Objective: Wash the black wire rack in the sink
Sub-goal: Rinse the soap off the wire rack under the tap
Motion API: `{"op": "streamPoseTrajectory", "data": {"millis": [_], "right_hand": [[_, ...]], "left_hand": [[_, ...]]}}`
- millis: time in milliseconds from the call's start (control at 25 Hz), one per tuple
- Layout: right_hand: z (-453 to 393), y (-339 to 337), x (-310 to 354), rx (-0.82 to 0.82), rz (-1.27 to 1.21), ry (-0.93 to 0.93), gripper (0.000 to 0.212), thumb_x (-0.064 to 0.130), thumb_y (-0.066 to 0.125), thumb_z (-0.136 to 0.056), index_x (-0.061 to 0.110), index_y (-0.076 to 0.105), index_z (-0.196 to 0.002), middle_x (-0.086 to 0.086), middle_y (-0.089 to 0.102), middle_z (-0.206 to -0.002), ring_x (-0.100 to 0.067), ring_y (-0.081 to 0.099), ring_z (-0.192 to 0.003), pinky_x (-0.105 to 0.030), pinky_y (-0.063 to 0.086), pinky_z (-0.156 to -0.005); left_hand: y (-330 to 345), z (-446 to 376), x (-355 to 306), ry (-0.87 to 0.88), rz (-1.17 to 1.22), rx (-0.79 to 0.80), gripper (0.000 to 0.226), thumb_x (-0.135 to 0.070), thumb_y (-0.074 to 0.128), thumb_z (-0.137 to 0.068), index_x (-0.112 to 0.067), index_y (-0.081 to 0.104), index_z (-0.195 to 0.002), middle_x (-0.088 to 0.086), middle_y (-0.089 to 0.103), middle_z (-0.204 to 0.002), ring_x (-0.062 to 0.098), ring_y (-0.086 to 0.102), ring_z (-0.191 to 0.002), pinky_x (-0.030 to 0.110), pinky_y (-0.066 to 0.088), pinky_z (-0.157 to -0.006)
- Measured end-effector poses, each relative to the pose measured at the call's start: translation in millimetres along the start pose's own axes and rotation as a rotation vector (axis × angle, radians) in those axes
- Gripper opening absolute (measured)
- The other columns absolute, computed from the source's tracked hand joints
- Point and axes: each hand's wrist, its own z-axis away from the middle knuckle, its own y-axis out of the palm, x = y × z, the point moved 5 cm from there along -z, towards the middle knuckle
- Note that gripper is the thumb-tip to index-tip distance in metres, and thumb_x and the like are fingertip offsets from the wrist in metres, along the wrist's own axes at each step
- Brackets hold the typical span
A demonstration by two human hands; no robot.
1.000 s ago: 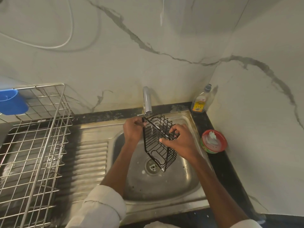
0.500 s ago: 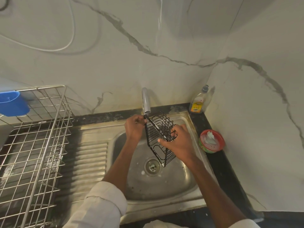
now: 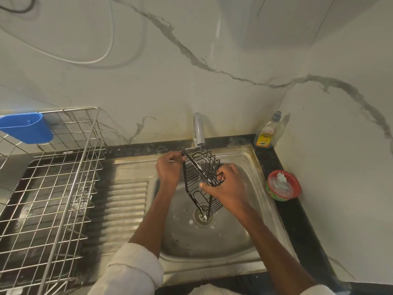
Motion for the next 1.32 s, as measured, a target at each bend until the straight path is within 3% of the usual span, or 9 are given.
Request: {"op": "streamPoseTrajectory", "data": {"millis": [120,320,520,640,760,880,1080,1200,1320], "right_hand": [[1,-11,-3,-0.053,0.048,0.053,0.052,0.052,0.09,-0.063,0.024,0.054,-0.086,0.007,0.048,-0.099,-0.007,0.053,-0.078,-0.02,0.041,-0.06],[-1,-31,-16,-0.154,0.094,0.149,0.052,0.061,0.085,-0.062,0.027,0.054,-0.086,0.01,0.045,-0.097,-0.003,0.053,-0.075,-0.028,0.048,-0.065],[-2,-27,-9,-0.129,0.112,0.128,0.052,0.067,0.081,-0.064,0.03,0.056,-0.09,0.013,0.047,-0.099,-0.005,0.057,-0.082,-0.028,0.052,-0.068],[-4,-23,-7,-0.049,0.028,0.098,0.051,0.063,0.084,-0.065,0.03,0.058,-0.094,0.012,0.051,-0.101,-0.005,0.058,-0.089,-0.027,0.054,-0.072],[-10,-32,-12,0.058,-0.097,0.106,0.045,0.054,0.085,-0.067,0.03,0.06,-0.095,0.007,0.058,-0.099,-0.017,0.063,-0.092,-0.041,0.06,-0.074],[-10,-36,-17,0.123,-0.218,0.131,0.04,0.046,0.088,-0.07,0.031,0.059,-0.094,0.004,0.062,-0.096,-0.026,0.067,-0.091,-0.052,0.062,-0.071],[-6,-8,-15,-0.014,0.037,0.132,0.071,0.077,0.083,-0.053,0.032,0.057,-0.101,0.014,0.061,-0.101,-0.002,0.061,-0.086,-0.03,0.056,-0.072],[-5,-2,-13,0.01,0.103,0.184,0.068,0.065,0.084,-0.059,0.027,0.052,-0.106,0.008,0.056,-0.107,-0.007,0.06,-0.086,-0.023,0.045,-0.063],[-6,9,-14,0.137,0.123,0.151,0.062,0.051,0.084,-0.069,0.028,0.047,-0.113,0.005,0.049,-0.114,-0.012,0.061,-0.091,-0.022,0.045,-0.064]], "left_hand": [[17,1,-9,-0.01,0.013,0.142,0.04,0.008,0.068,-0.095,-0.029,0.082,-0.096,-0.012,0.081,-0.095,0.017,0.078,-0.095,0.048,0.064,-0.092],[46,9,-32,0.004,0.025,0.351,0.033,0.004,0.063,-0.1,-0.02,0.076,-0.12,0.0,0.08,-0.108,0.018,0.077,-0.103,0.044,0.062,-0.098],[40,6,-21,-0.008,-0.008,0.349,0.043,0.007,0.065,-0.098,-0.034,0.075,-0.105,-0.006,0.08,-0.1,0.014,0.076,-0.099,0.044,0.061,-0.101],[31,12,-15,-0.046,-0.001,0.363,0.034,-0.002,0.071,-0.096,-0.033,0.077,-0.107,-0.008,0.08,-0.107,0.016,0.074,-0.108,0.046,0.056,-0.105],[27,26,-15,-0.057,0.031,0.44,0.022,-0.02,0.071,-0.101,-0.026,0.073,-0.121,-0.012,0.076,-0.116,0.006,0.068,-0.11,0.036,0.048,-0.102],[26,30,-12,-0.045,-0.018,0.462,0.017,-0.023,0.065,-0.104,-0.027,0.072,-0.12,-0.01,0.075,-0.116,0.01,0.068,-0.11,0.039,0.05,-0.104],[29,44,-21,-0.076,-0.019,0.241,0.02,-0.026,0.054,-0.111,-0.017,0.07,-0.119,0.006,0.075,-0.119,0.025,0.07,-0.112,0.039,0.055,-0.097],[40,55,-30,-0.225,0.211,0.415,0.031,-0.032,0.052,-0.112,-0.01,0.074,-0.114,0.01,0.082,-0.1,0.028,0.078,-0.095,0.034,0.06,-0.081],[43,60,-38,-0.254,0.263,0.435,0.016,-0.014,0.06,-0.107,-0.005,0.07,-0.114,0.015,0.082,-0.097,0.037,0.078,-0.091,0.039,0.057,-0.078]]}}
